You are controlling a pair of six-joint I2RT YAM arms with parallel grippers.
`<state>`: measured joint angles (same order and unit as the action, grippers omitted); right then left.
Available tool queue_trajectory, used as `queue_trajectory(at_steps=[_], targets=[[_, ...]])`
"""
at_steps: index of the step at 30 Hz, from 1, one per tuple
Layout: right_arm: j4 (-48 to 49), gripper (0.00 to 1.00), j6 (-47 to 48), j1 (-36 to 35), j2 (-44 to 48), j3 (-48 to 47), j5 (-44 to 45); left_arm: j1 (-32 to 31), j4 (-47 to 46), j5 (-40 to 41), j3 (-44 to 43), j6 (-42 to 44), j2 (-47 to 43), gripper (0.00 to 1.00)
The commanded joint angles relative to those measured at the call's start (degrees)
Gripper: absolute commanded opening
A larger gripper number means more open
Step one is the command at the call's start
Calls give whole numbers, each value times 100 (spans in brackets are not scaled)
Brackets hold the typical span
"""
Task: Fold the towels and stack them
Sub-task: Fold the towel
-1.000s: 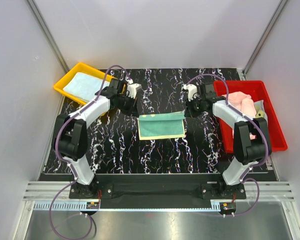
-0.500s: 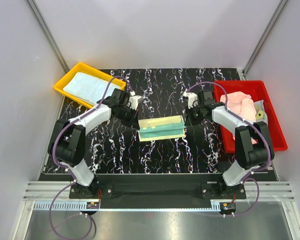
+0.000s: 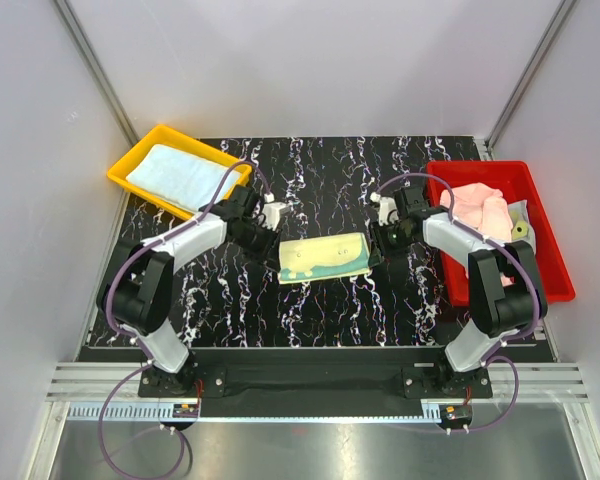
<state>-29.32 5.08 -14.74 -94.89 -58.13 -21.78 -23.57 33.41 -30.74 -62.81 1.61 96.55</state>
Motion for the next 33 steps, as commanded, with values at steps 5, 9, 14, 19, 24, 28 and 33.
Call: queue_trajectory(at_steps=[5, 9, 14, 19, 24, 28, 33], targets=[[-1022, 42, -586, -37, 313, -857, 139, -86, -124, 307, -214, -300, -672, 40], [-638, 27, -1166, -29, 182, -929, -159, -437, -702, -2, -162, -800, -603, 40], [276, 20, -1721, -37, -55, -586, -529, -569, -1529, -292, 233, -1443, -251, 40], [541, 17, -1774, -46, -732, -305, -547, -762, -1539, 664, 576, -1541, 13, 39], [647, 16, -1721, -37, -812, -163, -573, -824, -1259, 1613, 630, -1707, 83, 38], [305, 17, -1817, -38, -619, -453, -642, -833, -1004, 1879, 472, -1866, -31, 39], [452, 17, -2134, -64, -293, -647, -1625, -833, -739, 1854, 23, -2015, -426, 44]])
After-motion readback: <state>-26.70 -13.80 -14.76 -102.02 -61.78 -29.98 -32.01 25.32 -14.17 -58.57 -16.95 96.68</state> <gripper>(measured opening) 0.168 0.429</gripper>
